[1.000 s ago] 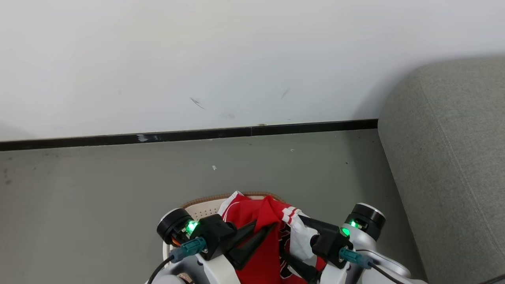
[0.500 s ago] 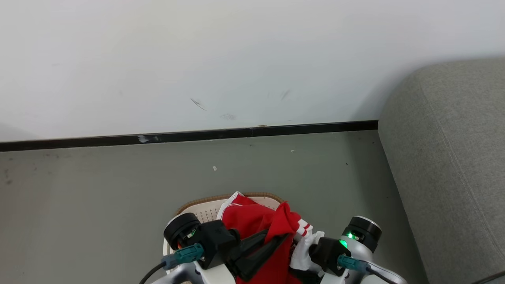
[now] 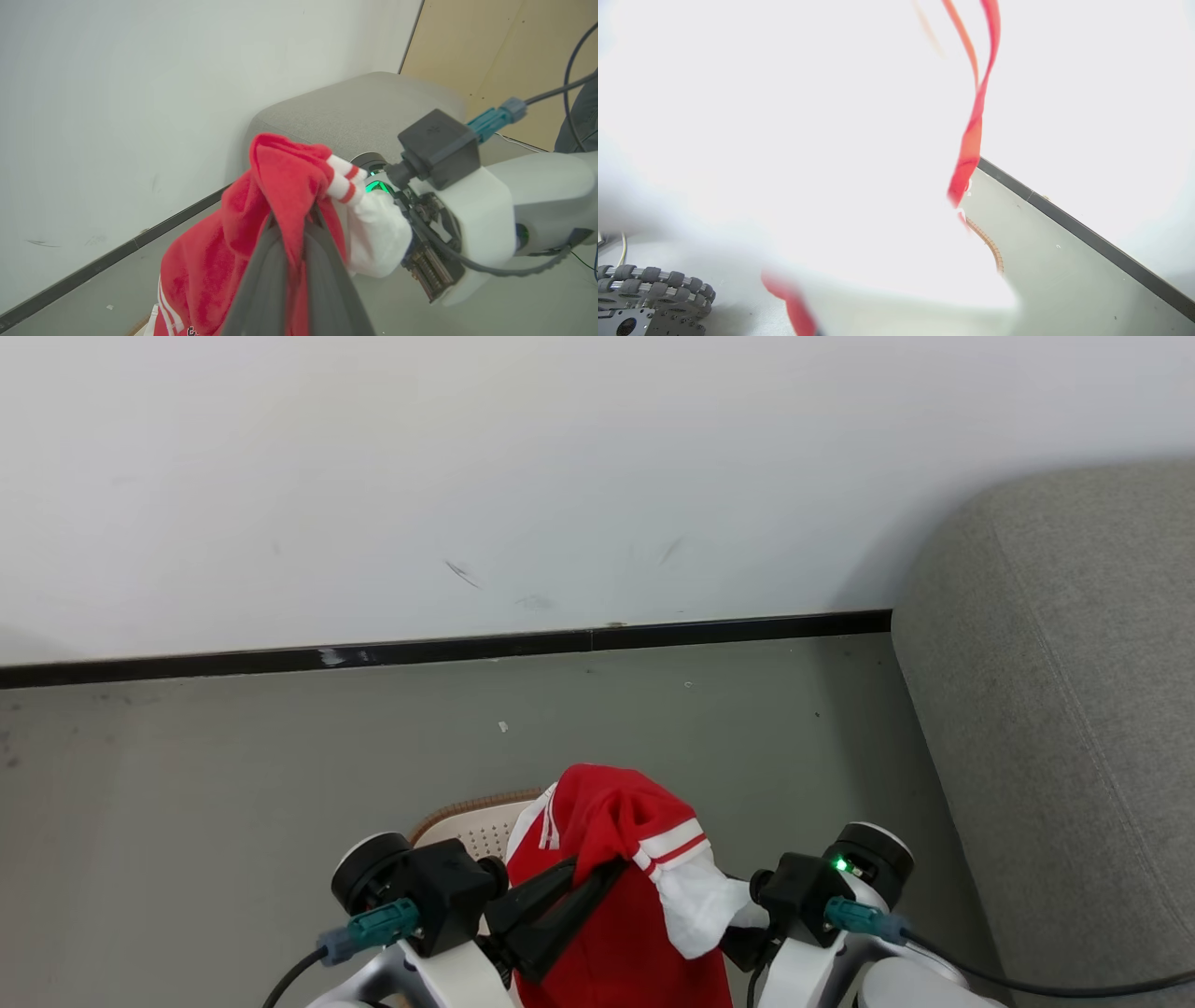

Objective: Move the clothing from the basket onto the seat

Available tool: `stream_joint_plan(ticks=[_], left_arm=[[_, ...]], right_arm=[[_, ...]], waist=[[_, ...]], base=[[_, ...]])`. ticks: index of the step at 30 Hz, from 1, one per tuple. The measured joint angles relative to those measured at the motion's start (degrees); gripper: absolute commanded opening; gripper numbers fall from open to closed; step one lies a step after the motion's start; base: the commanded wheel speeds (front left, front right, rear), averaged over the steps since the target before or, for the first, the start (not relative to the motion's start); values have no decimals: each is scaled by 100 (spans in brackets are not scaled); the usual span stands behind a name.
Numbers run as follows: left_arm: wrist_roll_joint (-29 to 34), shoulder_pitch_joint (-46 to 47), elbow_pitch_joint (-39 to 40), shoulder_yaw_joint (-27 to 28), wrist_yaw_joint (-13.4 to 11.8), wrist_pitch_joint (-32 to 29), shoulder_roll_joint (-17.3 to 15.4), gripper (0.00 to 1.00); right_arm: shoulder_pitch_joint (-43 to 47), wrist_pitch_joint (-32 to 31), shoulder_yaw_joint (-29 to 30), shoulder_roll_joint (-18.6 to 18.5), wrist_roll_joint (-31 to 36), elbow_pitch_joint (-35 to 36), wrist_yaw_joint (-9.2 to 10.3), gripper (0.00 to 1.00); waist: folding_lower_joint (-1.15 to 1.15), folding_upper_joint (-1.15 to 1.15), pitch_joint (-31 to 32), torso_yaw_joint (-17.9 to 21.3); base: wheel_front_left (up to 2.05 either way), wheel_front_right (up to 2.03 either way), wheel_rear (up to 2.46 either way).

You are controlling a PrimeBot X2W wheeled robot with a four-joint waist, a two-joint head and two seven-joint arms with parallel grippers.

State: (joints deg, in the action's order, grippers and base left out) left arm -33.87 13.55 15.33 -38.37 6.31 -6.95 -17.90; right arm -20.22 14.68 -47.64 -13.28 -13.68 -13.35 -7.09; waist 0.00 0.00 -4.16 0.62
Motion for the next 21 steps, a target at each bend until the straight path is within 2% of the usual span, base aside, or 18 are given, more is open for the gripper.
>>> stream_joint_plan(ticks=[1,2,3,21], left_arm=[[0,-19,-5,15,-10,4,-18,81],[0,-27,-14,40,-11,9,-26,95],[0,-31,-27,68,-15,25,-30,100],[54,-354,-151,264,-222,301,-213,100]], right_arm=[[0,0,49,-7,-18,13,0,0],[1,0,92,-13,-47,22,0,0],[4,0,147,-15,-74,31,0,0],[237,0,865,-257,-193,205,0,0]], waist=[[0,0,-7,9],[0,0,-15,19],[0,0,-23,31],[0,0,-192,390]], base=[[0,0,0],[0,0,0],[0,0,0],[0,0,0]])
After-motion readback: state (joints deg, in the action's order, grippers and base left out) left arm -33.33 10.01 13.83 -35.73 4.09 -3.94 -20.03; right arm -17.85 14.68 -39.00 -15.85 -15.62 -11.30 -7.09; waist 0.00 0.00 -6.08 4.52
